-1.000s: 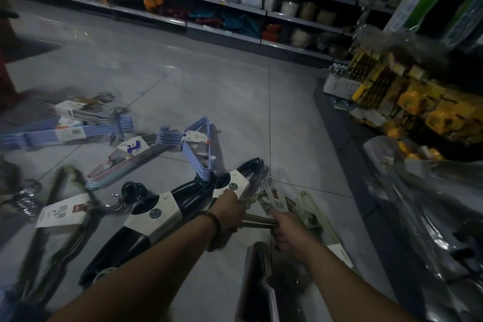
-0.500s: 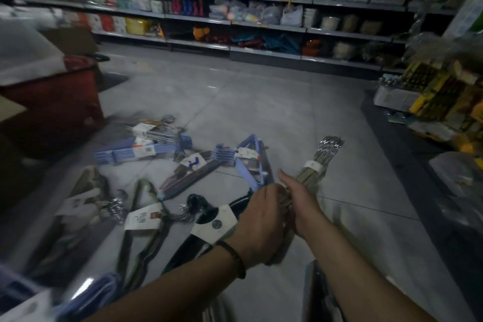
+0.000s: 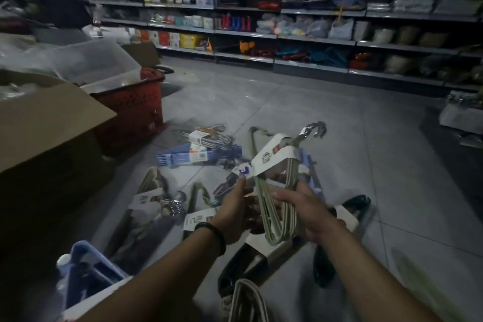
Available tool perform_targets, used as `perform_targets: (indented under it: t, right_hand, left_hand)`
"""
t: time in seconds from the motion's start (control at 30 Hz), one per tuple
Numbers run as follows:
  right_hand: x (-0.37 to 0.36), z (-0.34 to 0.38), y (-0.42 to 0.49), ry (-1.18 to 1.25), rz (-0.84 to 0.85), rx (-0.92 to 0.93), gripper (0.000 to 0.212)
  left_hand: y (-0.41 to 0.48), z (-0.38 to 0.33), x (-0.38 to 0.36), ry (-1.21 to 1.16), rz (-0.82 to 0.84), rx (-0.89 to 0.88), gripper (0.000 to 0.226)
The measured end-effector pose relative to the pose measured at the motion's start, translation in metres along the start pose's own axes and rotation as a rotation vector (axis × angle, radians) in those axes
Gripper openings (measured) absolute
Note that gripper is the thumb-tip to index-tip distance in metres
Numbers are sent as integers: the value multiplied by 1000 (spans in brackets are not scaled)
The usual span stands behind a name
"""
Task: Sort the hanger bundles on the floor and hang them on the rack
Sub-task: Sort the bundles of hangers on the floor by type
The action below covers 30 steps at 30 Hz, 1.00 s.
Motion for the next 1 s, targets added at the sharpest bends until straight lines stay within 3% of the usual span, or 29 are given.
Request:
perform_targets:
  t: [0.13,0.27,0.4,0.57,0.73,0.9,0.97,1.0]
  right_hand:
    - [-38,-13,-1,-117,208,-36,38]
    - [-54,-24,0,-203,360,-114,43]
    - [-38,-35,16,-362,146,-160,48]
    - [-16,-36,32,263,-115,-240,72]
    - [-23,-60,44,429,-133,-359,88]
    - [-20,-85,57,314,-332,-415,60]
    - [-18,-94,62,269,-453,-406,44]
    - [-16,-97,63,255,-516,-395,36]
  left_hand:
    - [-1,-27,35,-145,-32,-10,58]
    - [-6,-49,77,-118,-87,-115,35]
    - [-23,-70,103,-61,-34,-238,34]
    - [-36,-74,129,143,-58,-374,37]
    - [-31,-48,140,408,-55,-352,28]
    - [-30,-44,131,636,-50,-394,43]
    - [-30,-37,133,498,-71,-360,53]
    - [-29,-32,136,366,-85,-329,72]
Point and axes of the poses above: each hand's wrist, its own y-axis towards the middle knuckle, its own x-axis out of the back of the hand, z = x × y, the point moved 6 cm from there along y, towards the middle knuckle, and after that the axes turned 1 degree about z, right-handed, at the moved point
